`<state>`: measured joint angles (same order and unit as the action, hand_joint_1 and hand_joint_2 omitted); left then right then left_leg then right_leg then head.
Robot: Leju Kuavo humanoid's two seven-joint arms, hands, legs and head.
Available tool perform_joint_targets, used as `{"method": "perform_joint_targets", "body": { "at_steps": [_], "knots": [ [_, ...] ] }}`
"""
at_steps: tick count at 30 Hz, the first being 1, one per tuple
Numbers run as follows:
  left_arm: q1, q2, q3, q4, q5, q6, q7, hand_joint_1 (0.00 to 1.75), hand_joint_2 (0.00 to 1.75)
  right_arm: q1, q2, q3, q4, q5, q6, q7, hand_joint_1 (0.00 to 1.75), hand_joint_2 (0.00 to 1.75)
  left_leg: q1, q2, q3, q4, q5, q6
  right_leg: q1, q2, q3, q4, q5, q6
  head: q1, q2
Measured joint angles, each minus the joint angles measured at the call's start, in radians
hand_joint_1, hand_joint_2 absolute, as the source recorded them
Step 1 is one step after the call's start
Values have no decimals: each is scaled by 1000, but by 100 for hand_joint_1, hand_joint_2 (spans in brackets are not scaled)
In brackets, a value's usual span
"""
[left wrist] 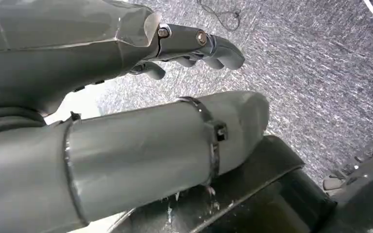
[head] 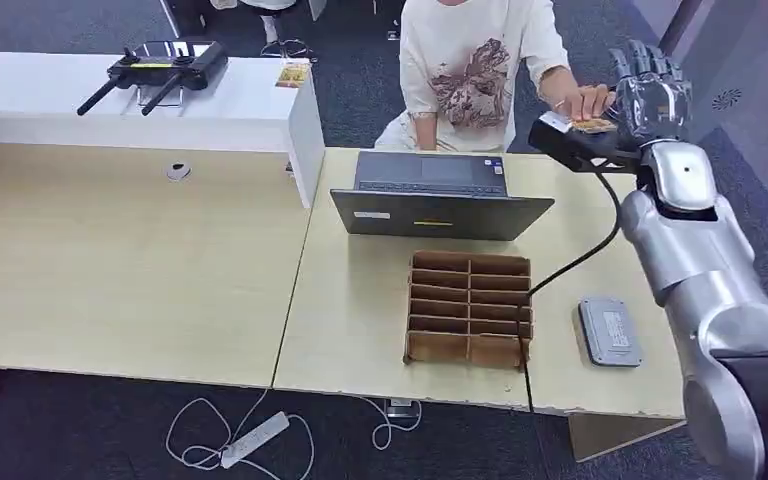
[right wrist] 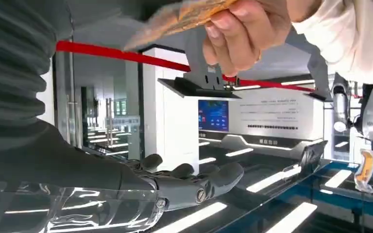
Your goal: Pass the card to the sensor for recognition and then transmit it.
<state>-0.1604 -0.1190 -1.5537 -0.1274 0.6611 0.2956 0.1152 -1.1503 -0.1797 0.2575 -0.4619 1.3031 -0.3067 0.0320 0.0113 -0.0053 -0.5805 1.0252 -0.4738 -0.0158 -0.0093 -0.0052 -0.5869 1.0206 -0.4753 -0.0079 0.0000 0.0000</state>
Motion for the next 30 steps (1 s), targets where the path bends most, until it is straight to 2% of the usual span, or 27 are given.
{"method": "perform_joint_targets", "body": {
  "at_steps": [22, 30],
  "knots": [
    [0, 0, 0, 0, -15, 0, 6, 0, 0, -49, 0, -24, 61, -33, 0, -10, 175, 175, 0, 0, 0, 0, 0, 0, 0, 0, 0, 0, 0, 0, 0, 0],
    [0, 0, 0, 0, -18, 0, 9, 0, 0, -49, 3, -51, 61, -91, -63, -58, 175, 175, 0, 0, 0, 0, 0, 0, 0, 0, 0, 0, 0, 0, 0, 0]
  ]
}}
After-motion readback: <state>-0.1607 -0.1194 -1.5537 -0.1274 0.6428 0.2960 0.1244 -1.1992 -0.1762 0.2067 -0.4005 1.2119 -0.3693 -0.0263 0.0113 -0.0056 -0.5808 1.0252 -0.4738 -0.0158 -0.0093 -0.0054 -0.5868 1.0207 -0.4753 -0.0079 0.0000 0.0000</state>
